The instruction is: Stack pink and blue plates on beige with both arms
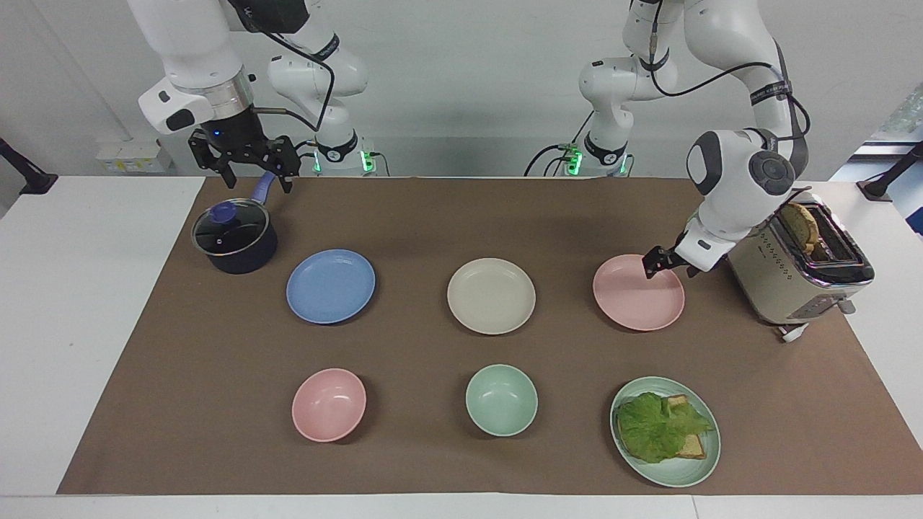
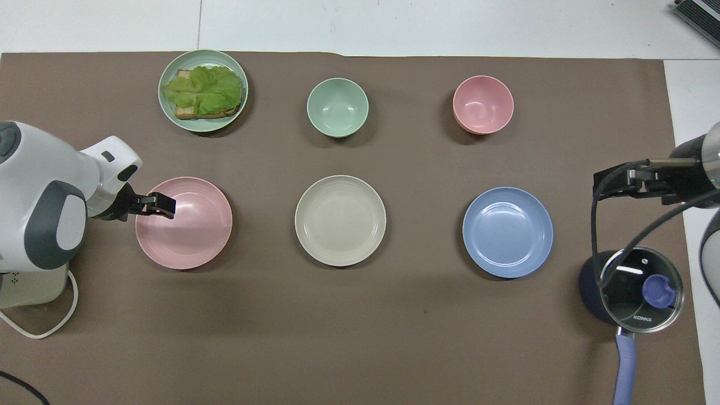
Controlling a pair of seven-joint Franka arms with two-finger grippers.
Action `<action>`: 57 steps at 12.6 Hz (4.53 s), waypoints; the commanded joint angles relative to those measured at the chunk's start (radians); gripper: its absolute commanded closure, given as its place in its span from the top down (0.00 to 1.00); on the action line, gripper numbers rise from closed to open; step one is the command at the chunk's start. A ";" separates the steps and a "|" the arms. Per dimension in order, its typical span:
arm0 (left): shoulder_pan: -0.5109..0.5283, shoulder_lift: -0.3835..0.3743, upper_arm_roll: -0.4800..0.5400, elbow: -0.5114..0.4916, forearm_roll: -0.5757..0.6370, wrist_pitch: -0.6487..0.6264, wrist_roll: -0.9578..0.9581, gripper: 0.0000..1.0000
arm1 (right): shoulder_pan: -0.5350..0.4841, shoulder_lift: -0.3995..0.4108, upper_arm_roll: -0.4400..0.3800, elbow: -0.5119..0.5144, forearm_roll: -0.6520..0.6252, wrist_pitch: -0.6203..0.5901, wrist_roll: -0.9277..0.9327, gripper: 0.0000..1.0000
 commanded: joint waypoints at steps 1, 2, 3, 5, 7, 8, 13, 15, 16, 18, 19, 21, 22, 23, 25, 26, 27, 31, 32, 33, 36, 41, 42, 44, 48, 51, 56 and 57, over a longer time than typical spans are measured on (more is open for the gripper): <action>0.014 0.043 0.003 -0.020 -0.013 0.083 0.005 1.00 | -0.001 -0.004 -0.003 0.004 0.016 0.002 -0.020 1.00; 0.021 0.040 0.003 -0.033 -0.013 0.089 0.008 1.00 | -0.001 -0.002 -0.003 0.004 0.016 0.002 -0.020 1.00; 0.041 0.040 0.003 -0.035 -0.013 0.090 0.008 1.00 | -0.001 -0.002 -0.003 0.004 0.016 0.002 -0.020 1.00; 0.044 0.057 0.003 -0.050 -0.013 0.095 0.017 1.00 | -0.001 -0.004 -0.003 0.004 0.015 0.003 -0.020 1.00; 0.043 0.052 0.003 -0.064 -0.013 0.080 0.015 1.00 | -0.001 -0.004 -0.003 0.004 0.015 0.006 -0.020 1.00; 0.038 0.049 0.003 -0.067 -0.013 0.075 0.014 1.00 | -0.001 -0.004 -0.003 0.004 0.015 0.008 -0.020 1.00; 0.044 0.045 0.003 -0.069 -0.013 0.037 0.018 0.23 | -0.001 -0.004 -0.003 0.004 0.015 0.008 -0.020 1.00; 0.044 0.045 0.003 -0.067 -0.013 0.020 0.020 0.00 | -0.001 -0.004 -0.003 0.004 0.015 0.008 -0.020 1.00; 0.046 0.045 0.003 -0.067 -0.013 0.014 0.026 0.00 | -0.001 -0.004 -0.003 0.004 0.015 0.008 -0.020 1.00; 0.050 0.045 0.003 -0.061 -0.013 -0.002 0.046 0.00 | -0.001 -0.004 -0.003 0.004 0.015 0.008 -0.020 1.00; 0.052 0.045 0.003 -0.059 -0.013 -0.005 0.052 0.00 | -0.001 -0.004 -0.003 0.004 0.015 0.008 -0.020 1.00; 0.052 0.046 0.003 -0.052 -0.012 -0.026 0.057 0.00 | -0.001 -0.004 -0.003 0.004 0.016 0.008 -0.020 1.00; 0.052 0.046 0.003 -0.037 -0.012 -0.049 0.060 0.00 | -0.001 -0.004 -0.003 0.004 0.015 0.008 -0.020 1.00; 0.050 0.046 0.002 -0.002 -0.013 -0.101 0.058 0.00 | -0.001 -0.004 -0.003 0.004 0.016 0.008 -0.020 1.00; 0.040 0.051 0.000 0.130 -0.039 -0.292 0.043 0.00 | -0.001 -0.006 -0.003 0.004 0.015 0.008 -0.020 1.00; 0.037 0.049 0.002 0.184 -0.079 -0.374 0.040 0.00 | -0.001 -0.006 -0.003 0.003 0.015 0.008 -0.020 1.00; 0.035 0.043 -0.004 0.216 -0.110 -0.426 0.026 0.00 | -0.001 -0.006 -0.003 0.003 0.015 0.008 -0.020 1.00; -0.047 0.042 -0.118 0.232 -0.173 -0.373 -0.298 0.00 | -0.001 -0.006 -0.003 0.003 0.015 0.008 -0.020 1.00; -0.107 0.038 -0.118 0.221 -0.187 -0.326 -0.355 0.00 | -0.001 -0.006 -0.003 0.003 0.015 0.008 -0.020 1.00; -0.152 0.037 -0.118 0.212 -0.200 -0.277 -0.408 0.00 | -0.001 -0.006 -0.003 0.003 0.015 0.008 -0.020 1.00; -0.267 0.058 -0.116 0.111 -0.202 -0.029 -0.514 0.00 | -0.001 -0.006 -0.003 0.003 0.016 0.008 -0.020 1.00; -0.287 0.078 -0.116 0.054 -0.202 0.106 -0.497 0.99 | -0.005 -0.007 -0.008 0.000 0.020 0.008 -0.019 1.00; -0.287 0.078 -0.116 0.056 -0.202 0.101 -0.506 1.00 | -0.005 -0.007 -0.008 0.000 0.021 0.008 -0.020 1.00; -0.276 0.077 -0.112 0.060 -0.201 0.069 -0.499 1.00 | -0.007 -0.009 -0.006 -0.004 0.023 0.008 -0.022 1.00; -0.154 0.032 -0.104 0.082 -0.043 -0.055 -0.416 1.00 | -0.031 -0.021 -0.016 -0.028 0.053 0.035 -0.040 1.00; -0.044 -0.046 -0.102 0.083 0.031 -0.132 -0.239 1.00 | -0.076 -0.041 -0.017 -0.082 0.061 0.080 -0.071 1.00; 0.069 -0.126 -0.102 0.172 0.033 -0.254 -0.032 1.00 | -0.114 -0.056 -0.017 -0.284 0.094 0.273 -0.170 1.00; 0.067 -0.127 -0.102 0.228 0.034 -0.294 -0.032 1.00 | -0.125 -0.062 -0.017 -0.347 0.104 0.328 -0.183 1.00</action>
